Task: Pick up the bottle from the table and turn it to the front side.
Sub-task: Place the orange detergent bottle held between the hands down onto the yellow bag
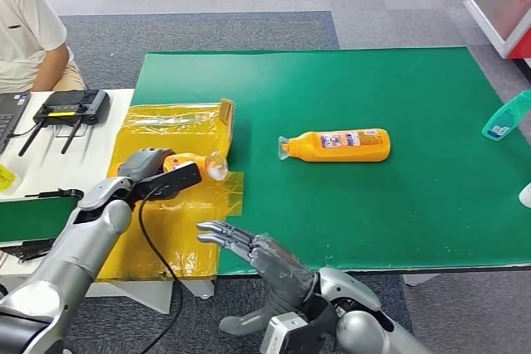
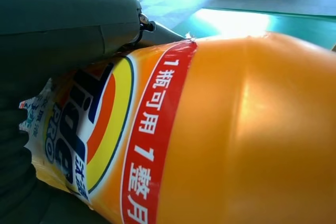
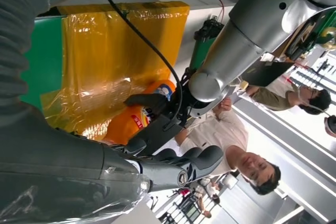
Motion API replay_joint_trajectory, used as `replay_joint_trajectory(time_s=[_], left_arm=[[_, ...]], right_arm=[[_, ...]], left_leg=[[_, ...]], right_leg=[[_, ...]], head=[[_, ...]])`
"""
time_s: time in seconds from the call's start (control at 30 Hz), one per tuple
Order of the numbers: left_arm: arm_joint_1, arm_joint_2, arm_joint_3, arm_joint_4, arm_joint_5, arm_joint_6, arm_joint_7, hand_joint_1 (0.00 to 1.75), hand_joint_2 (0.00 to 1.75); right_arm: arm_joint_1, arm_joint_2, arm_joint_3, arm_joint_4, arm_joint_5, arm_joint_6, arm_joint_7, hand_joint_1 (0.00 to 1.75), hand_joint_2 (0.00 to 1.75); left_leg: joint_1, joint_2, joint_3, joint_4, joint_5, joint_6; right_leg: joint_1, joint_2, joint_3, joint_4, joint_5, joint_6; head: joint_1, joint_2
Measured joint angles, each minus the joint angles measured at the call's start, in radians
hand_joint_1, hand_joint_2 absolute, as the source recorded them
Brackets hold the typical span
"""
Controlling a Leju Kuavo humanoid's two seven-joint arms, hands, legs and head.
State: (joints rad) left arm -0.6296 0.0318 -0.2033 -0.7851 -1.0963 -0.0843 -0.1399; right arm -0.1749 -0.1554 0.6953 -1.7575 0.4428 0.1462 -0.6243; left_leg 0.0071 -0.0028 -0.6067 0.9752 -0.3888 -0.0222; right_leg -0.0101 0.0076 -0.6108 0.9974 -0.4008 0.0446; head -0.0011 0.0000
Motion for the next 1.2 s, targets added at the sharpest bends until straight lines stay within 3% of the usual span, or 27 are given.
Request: replay_joint_trajectory(time_s=[0.53,0.67,0.83,1.2], left_arm=[[-0.004,-0.028,-0.025,0.008,0.013,-0.002,0.042,1.75,1.75],[-0.003,-0.028,-0.029,0.008,0.008,0.008,0.051,0.0,1.75],[0.021,-0.034,-0.032,-0.008,-0.046,0.062,0.095,0.0,1.75],[0.089,-0.018,-0.024,-0.096,-0.099,0.026,0.119,0.0,1.75]], right_arm=[[0.004,-0.027,0.003,0.003,-0.034,-0.023,0.011,0.0,1.75],[0.007,-0.031,-0.004,0.003,-0.035,-0.024,0.011,0.0,1.75],[0.035,-0.032,-0.031,-0.008,-0.022,-0.033,0.01,0.0,1.75],[0.127,-0.034,-0.135,-0.023,0.051,-0.074,0.021,0.0,1.75]], left_leg=[[0.0,0.0,0.0,0.0,0.0,0.0],[0.0,0.0,0.0,0.0,0.0,0.0],[0.0,0.0,0.0,0.0,0.0,0.0],[0.0,0.0,0.0,0.0,0.0,0.0]], right_leg=[[0.0,0.0,0.0,0.0,0.0,0.0],[0.0,0.0,0.0,0.0,0.0,0.0],[0.0,0.0,0.0,0.0,0.0,0.0],[0.0,0.0,0.0,0.0,0.0,0.0]], head=[[0.0,0.0],[0.0,0.0],[0.0,0.0],[0.0,0.0]])
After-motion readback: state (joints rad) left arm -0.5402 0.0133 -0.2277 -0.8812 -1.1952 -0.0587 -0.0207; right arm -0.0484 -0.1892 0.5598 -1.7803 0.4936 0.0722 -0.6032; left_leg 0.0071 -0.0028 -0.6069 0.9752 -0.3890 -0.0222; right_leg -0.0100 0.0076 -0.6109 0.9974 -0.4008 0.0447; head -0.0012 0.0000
